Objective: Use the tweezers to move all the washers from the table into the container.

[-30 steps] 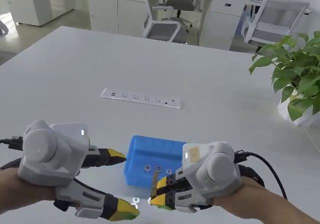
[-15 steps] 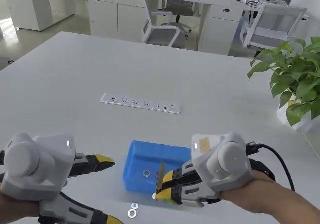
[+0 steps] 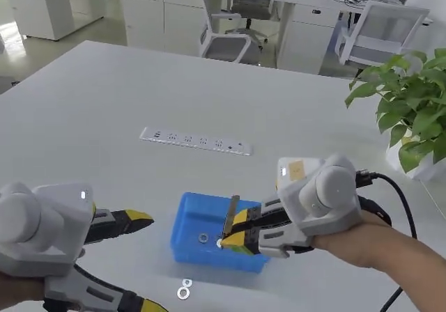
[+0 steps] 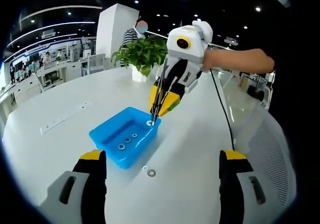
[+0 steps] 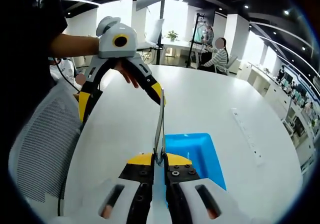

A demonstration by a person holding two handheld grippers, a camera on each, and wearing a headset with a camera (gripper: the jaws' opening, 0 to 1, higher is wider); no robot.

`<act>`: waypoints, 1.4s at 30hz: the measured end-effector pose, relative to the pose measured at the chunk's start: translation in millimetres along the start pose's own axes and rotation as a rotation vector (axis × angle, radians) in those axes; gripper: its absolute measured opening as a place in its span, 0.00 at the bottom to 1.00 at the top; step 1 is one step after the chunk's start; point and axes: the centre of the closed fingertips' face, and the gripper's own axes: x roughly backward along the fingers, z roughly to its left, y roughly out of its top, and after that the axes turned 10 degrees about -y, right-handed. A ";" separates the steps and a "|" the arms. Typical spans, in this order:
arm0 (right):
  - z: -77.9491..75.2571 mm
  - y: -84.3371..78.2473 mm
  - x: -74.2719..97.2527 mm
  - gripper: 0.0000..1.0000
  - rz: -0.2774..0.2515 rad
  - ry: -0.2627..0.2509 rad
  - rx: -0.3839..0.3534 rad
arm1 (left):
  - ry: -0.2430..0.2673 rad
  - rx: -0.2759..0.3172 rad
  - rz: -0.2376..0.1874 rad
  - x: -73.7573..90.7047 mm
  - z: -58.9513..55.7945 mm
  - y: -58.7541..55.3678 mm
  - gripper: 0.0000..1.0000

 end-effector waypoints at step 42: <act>-38.7 -41.9 -57.6 0.08 0.011 0.026 0.062 | 0.028 0.015 -0.052 -1.0 28.2 9.0 0.99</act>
